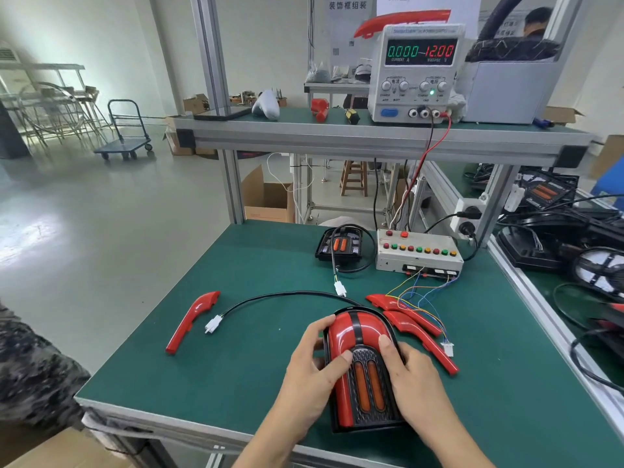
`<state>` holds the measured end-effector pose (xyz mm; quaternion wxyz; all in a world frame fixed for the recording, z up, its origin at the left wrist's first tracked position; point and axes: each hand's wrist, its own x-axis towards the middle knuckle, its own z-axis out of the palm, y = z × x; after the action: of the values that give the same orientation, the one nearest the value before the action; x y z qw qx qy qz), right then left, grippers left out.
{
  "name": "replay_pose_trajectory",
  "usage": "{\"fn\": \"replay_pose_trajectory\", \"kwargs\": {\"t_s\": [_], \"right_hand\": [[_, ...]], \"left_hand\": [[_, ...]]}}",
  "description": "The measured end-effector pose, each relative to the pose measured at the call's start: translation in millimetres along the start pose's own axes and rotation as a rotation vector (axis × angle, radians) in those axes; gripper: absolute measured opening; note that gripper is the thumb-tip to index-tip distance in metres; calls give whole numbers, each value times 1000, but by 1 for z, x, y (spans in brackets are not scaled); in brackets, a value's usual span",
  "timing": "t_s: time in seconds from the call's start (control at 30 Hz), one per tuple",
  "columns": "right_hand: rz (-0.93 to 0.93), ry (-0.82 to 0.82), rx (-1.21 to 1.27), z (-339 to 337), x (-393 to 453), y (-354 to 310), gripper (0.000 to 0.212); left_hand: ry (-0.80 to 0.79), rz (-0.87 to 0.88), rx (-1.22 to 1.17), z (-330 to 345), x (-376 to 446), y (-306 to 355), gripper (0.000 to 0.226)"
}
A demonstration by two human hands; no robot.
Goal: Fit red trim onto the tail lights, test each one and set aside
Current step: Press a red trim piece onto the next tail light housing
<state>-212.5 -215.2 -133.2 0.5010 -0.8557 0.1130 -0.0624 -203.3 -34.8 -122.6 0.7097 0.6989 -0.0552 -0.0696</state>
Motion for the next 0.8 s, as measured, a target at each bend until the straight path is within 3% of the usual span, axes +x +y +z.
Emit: {"fn": "replay_pose_trajectory", "kwargs": {"t_s": [0.2,0.3,0.43,0.57,0.7,0.8], "right_hand": [[-40,-94,-22,-8,3,-6,64],[-67,-88,-64,-10,3,-14,70],[-17,88,-18,-16,-12,-20,77],[236,262,161,-7,-56,-17,80],[377,-12,435,7,-77,-17,40],[371,-168,528,14,-73,-27,26]], "left_hand": [[-181,-138,-297,-7,2,-6,85],[-139,-196,-386,-5,4,-7,97],[-114,-212,-390,-2,5,-6,52],[-29,-220,-529,0,7,-6,49],[44,-199,-618,16,9,-3,53],[48,-190,-663,31,3,1,51]]}}
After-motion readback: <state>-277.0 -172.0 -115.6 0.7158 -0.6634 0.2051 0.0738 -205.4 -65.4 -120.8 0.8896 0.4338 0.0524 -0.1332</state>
